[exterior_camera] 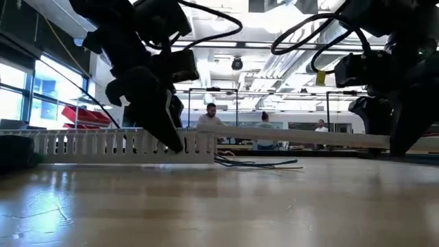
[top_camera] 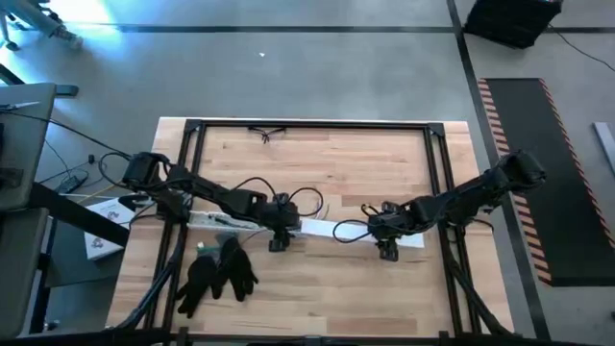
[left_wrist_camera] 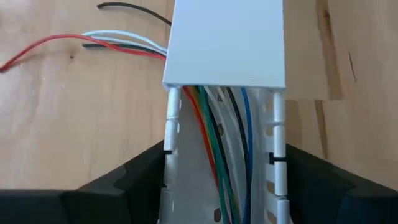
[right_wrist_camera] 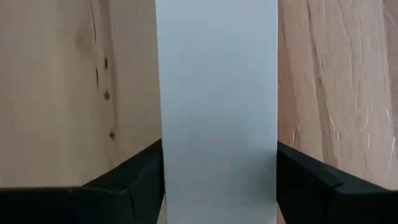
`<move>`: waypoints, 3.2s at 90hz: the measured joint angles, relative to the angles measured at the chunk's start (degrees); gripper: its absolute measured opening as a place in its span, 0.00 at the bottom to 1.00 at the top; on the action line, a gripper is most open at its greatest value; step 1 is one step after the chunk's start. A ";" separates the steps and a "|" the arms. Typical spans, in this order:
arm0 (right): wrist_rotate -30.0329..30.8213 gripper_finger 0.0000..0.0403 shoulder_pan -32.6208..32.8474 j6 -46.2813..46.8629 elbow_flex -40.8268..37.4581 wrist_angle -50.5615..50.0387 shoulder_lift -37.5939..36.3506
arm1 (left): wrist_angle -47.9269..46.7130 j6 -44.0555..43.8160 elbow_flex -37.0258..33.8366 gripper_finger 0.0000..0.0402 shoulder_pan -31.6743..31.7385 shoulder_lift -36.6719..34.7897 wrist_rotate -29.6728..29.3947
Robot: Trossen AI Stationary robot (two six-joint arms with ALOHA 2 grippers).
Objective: Ziptie cables
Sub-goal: Close the white cable duct
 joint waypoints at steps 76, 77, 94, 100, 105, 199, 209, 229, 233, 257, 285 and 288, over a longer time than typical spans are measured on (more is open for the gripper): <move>-0.12 0.58 0.02 -0.09 0.02 -0.24 0.00 | -2.16 -0.48 0.80 0.64 0.37 -0.11 3.09; -0.12 0.58 0.02 -0.09 0.02 -0.24 0.00 | -2.18 -0.48 0.87 0.64 0.37 -0.11 3.08; -0.05 0.58 0.45 -1.44 0.02 -1.02 0.00 | -2.40 -0.87 1.33 0.64 0.37 -0.11 2.95; 1.00 0.58 1.10 -2.12 0.02 -1.25 0.00 | -2.57 -0.90 1.33 0.64 0.35 -0.11 3.01; 1.59 0.58 1.47 -2.23 0.02 -1.28 0.00 | -2.56 -0.93 1.33 0.64 0.35 -0.11 3.12; 1.28 0.58 2.25 -3.54 0.02 -4.59 -3.16 | 5.63 -1.01 1.24 0.64 0.22 2.22 3.28; 2.54 0.58 2.27 -3.27 0.02 -4.60 -2.65 | 5.77 -0.94 1.24 0.64 0.22 2.82 3.10; 2.60 0.58 2.25 -2.64 0.02 -5.14 -2.64 | 5.69 -0.87 1.24 0.64 0.24 3.04 2.72; 2.57 0.58 2.25 -2.27 0.02 -5.41 -2.64 | 5.69 -0.87 1.24 0.64 0.12 3.04 2.12; 2.35 0.58 2.25 -2.22 0.02 -5.44 -2.64 | 5.89 0.57 1.24 0.59 -1.99 3.04 -1.96; 2.46 0.58 2.25 -2.23 0.02 -5.42 -2.64 | 6.38 1.61 1.24 0.55 -4.08 3.04 -7.14; 2.52 0.58 2.25 -2.21 0.02 -5.42 -2.64 | 6.35 1.73 1.23 0.55 -4.21 3.01 -7.52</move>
